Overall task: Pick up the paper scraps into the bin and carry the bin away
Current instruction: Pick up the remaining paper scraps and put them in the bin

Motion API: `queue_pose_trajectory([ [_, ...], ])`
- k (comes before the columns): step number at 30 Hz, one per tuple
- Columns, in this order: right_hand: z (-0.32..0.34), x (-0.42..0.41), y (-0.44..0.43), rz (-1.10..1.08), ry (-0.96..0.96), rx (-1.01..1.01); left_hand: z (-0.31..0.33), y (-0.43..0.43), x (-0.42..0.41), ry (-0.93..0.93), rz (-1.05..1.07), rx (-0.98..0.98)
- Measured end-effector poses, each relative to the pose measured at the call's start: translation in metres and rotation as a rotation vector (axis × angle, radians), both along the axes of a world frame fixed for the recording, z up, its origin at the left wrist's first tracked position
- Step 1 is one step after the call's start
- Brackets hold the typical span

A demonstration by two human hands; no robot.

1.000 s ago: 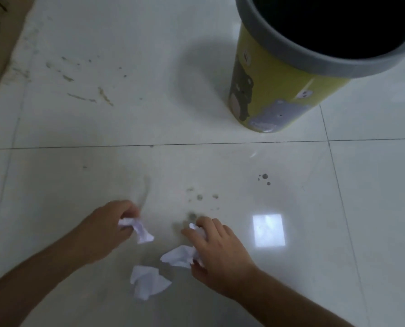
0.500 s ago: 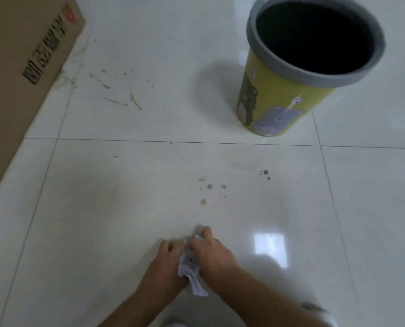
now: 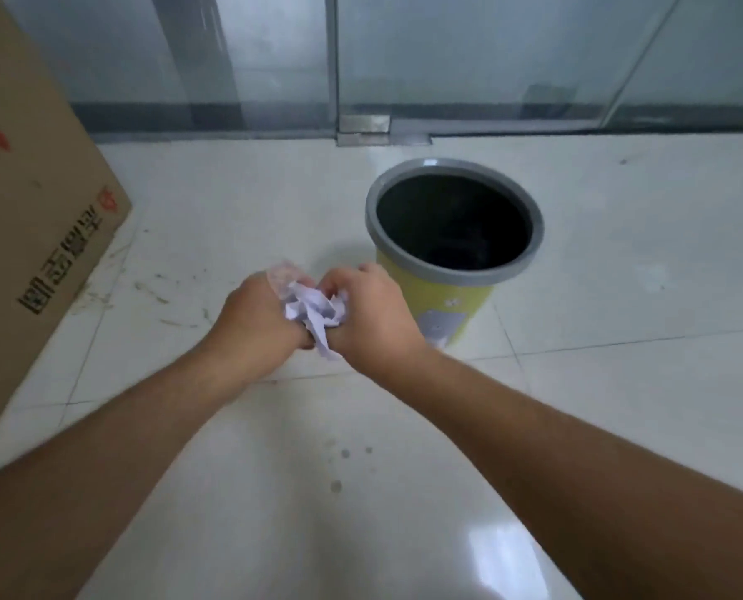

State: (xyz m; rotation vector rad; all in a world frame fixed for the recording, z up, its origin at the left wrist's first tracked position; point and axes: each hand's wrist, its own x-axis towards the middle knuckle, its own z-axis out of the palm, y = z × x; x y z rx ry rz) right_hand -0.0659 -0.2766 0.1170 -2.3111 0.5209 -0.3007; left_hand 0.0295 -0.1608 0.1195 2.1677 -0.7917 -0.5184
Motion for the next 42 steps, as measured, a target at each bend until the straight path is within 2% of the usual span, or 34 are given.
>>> queue_pose_trajectory([
  [3,0.066,0.016,-0.043,-0.088,-0.137,-0.018,0.072,-0.060,0.025,-0.096,-0.042,0.013],
  [6,0.096,0.014,-0.088,-0.186,-0.161,-0.018,0.107,-0.119,0.024,-0.093,-0.031,0.018],
  [11,0.087,-0.005,-0.142,-0.255,-0.046,-0.084,0.095,-0.181,0.000,-0.141,-0.112,0.028],
  [16,0.066,-0.010,-0.178,-0.319,0.003,-0.090,0.065,-0.210,-0.003,-0.111,-0.077,0.055],
  [19,0.048,-0.007,-0.196,-0.290,0.184,-0.103,0.044,-0.219,0.002,-0.084,-0.030,0.100],
  [21,0.039,-0.010,-0.205,-0.220,0.403,-0.146,0.034,-0.220,0.003,-0.092,-0.093,0.276],
  [22,0.037,-0.013,-0.209,-0.202,0.454,-0.154,0.031,-0.219,0.003,-0.097,-0.143,0.369],
  [24,0.034,-0.018,-0.217,-0.188,0.436,-0.155,0.028,-0.219,0.006,-0.134,-0.199,0.417],
  [27,0.029,-0.024,-0.225,-0.223,0.296,-0.117,0.036,-0.217,0.015,-0.245,-0.141,0.296],
  [30,0.025,-0.029,-0.233,-0.389,0.157,-0.136,0.037,-0.208,0.029,-0.322,-0.018,0.178],
  [32,0.021,-0.033,-0.240,-0.533,0.162,-0.180,0.030,-0.196,0.039,-0.307,0.078,0.177],
  [35,0.009,-0.041,-0.244,-0.668,0.234,-0.002,0.012,-0.176,0.042,-0.089,0.179,0.258],
  [38,-0.007,-0.046,-0.235,-0.635,0.239,0.373,-0.004,-0.172,0.029,0.190,0.193,0.121],
  [40,-0.016,-0.047,-0.229,-0.636,0.212,0.462,-0.014,-0.176,0.022,0.193,0.203,0.058],
  [42,-0.023,-0.048,-0.224,-0.657,0.175,0.441,-0.022,-0.179,0.015,0.152,0.244,0.043],
])
